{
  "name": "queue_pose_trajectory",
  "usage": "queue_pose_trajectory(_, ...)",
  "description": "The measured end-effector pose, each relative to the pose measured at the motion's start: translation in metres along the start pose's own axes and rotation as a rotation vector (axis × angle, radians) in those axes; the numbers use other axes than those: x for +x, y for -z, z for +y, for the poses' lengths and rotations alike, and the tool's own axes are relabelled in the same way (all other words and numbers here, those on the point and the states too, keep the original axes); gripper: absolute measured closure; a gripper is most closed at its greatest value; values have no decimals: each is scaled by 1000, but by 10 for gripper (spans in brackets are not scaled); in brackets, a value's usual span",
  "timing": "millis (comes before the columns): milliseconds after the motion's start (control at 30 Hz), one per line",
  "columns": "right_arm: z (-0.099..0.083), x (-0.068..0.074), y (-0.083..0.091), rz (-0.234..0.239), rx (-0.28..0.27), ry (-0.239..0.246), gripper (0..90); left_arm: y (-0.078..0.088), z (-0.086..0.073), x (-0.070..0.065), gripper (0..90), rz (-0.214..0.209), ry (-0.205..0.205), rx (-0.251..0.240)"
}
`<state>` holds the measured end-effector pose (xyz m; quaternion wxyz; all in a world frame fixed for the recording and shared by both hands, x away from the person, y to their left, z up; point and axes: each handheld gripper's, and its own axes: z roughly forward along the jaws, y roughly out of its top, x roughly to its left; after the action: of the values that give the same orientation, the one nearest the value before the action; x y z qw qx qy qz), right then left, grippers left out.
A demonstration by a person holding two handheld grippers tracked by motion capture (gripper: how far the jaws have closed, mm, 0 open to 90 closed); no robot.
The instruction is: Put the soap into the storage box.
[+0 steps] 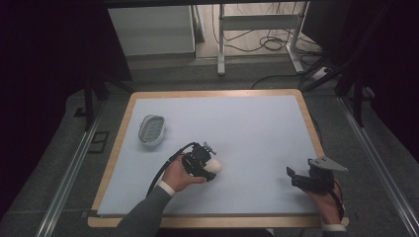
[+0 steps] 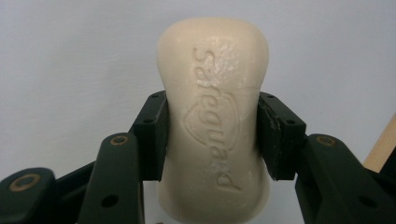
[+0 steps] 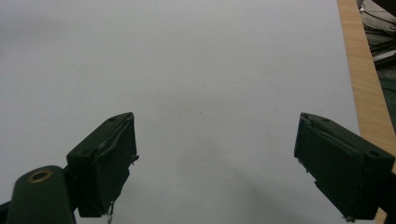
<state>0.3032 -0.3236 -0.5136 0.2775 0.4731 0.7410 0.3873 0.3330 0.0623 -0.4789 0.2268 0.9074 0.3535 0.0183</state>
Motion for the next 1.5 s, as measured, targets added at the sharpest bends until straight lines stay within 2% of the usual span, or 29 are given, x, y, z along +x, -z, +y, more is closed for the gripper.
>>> queue_pose_trajectory(300,0,0,-1,-3,5,2,129,16,-2,21,496,26,43,-25)
queue_pose_trajectory(533,-1,-1,-2,-7,12,2,129,22,-2,30,496,45,55,-29)
queue_pose_trajectory(1067,-1,-1,-1,-11,14,-1,129,33,-5,43,496,59,81,-50)
queue_pose_trajectory(1267,0,1,-1,-9,15,1,129,49,-5,49,496,84,88,-80)
queue_pose_trajectory(1500,0,0,-1,-11,15,-1,129,57,-5,56,496,93,100,-95)
